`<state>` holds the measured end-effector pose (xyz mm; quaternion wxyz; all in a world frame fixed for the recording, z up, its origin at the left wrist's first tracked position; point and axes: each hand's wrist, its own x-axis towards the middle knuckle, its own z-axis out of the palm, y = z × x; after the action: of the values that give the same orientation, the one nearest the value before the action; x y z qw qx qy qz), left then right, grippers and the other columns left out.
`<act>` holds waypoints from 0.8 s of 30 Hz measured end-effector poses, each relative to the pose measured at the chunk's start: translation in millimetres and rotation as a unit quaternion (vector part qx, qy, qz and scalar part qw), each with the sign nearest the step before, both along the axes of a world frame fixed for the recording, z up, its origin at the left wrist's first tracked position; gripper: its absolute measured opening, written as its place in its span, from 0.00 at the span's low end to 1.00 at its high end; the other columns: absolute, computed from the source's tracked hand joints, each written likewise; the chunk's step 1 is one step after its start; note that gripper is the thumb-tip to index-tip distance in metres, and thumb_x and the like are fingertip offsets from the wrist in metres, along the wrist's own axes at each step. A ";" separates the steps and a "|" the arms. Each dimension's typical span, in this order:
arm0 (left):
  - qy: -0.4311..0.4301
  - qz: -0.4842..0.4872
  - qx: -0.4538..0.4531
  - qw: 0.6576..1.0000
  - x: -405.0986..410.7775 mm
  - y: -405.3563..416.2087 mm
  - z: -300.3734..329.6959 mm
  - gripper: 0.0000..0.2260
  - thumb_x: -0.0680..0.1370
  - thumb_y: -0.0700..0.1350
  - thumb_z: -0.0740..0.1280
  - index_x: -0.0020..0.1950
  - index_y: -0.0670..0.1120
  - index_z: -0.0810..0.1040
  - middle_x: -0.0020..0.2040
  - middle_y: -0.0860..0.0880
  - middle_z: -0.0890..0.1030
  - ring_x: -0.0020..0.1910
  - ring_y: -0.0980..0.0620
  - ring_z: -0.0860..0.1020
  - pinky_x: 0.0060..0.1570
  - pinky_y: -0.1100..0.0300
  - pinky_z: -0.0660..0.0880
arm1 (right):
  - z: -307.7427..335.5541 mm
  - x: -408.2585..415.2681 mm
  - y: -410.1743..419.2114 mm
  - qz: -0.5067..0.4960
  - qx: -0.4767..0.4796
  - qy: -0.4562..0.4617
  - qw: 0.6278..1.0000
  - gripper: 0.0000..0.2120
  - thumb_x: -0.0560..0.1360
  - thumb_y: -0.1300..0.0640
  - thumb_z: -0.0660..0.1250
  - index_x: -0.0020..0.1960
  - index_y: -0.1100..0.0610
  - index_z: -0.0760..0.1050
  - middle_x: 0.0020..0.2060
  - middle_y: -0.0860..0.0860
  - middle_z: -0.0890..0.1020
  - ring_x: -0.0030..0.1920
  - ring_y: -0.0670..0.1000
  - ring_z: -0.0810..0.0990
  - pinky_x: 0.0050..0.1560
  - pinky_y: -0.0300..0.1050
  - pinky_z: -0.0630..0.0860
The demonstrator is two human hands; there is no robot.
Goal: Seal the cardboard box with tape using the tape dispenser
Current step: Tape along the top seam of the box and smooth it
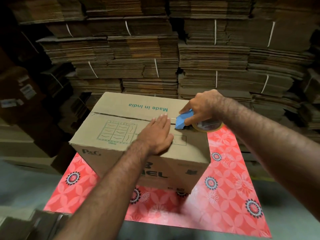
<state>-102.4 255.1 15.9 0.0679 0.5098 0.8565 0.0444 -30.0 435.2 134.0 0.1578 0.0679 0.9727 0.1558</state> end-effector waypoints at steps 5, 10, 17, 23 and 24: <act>-0.012 -0.005 0.005 1.000 11.7 12.8 -0.8 0.30 0.83 0.53 0.47 0.81 0.42 0.43 0.82 0.44 0.43 0.80 0.50 0.43 0.79 0.52 0.42 | -1.6 -0.2 0.4 0.000 0.011 -0.002 1.000 0.31 0.71 0.24 0.57 0.73 0.30 0.67 0.62 0.48 0.80 0.57 0.53 0.80 0.45 0.47 0.74; 0.002 0.002 -0.013 1.000 12.3 13.3 -2.4 0.29 0.83 0.55 0.44 0.81 0.44 0.43 0.82 0.47 0.43 0.80 0.52 0.43 0.79 0.49 0.41 | 3.9 2.9 4.7 -0.008 -0.003 -0.005 1.000 0.30 0.72 0.25 0.58 0.73 0.30 0.66 0.63 0.50 0.79 0.53 0.53 0.78 0.44 0.47 0.74; 0.017 0.009 -0.043 0.999 12.2 11.1 -3.7 0.29 0.83 0.57 0.41 0.81 0.46 0.39 0.81 0.49 0.38 0.80 0.54 0.40 0.77 0.47 0.36 | 4.4 29.8 41.7 0.000 -0.006 0.008 1.000 0.30 0.71 0.23 0.57 0.72 0.27 0.65 0.58 0.48 0.82 0.51 0.52 0.80 0.41 0.46 0.74; 0.026 -0.001 -0.042 0.999 11.9 11.1 -6.8 0.29 0.83 0.57 0.40 0.80 0.46 0.37 0.81 0.49 0.37 0.79 0.54 0.39 0.77 0.48 0.35 | 6.2 88.8 94.4 -0.067 -0.012 -0.010 0.998 0.33 0.70 0.20 0.54 0.73 0.27 0.62 0.54 0.44 0.82 0.48 0.48 0.80 0.43 0.46 0.80; 0.031 -0.001 -0.038 0.999 12.4 11.4 -7.2 0.29 0.83 0.57 0.40 0.80 0.46 0.38 0.81 0.49 0.37 0.79 0.54 0.39 0.77 0.48 0.35 | 0.8 93.4 97.0 -0.070 -0.012 -0.006 0.997 0.33 0.70 0.20 0.54 0.73 0.27 0.62 0.54 0.44 0.82 0.48 0.48 0.80 0.42 0.45 0.80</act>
<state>-90.0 266.4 8.7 0.0609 0.5085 0.8589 -0.0040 63.4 532.2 134.8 0.1745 0.1326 0.9666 0.1332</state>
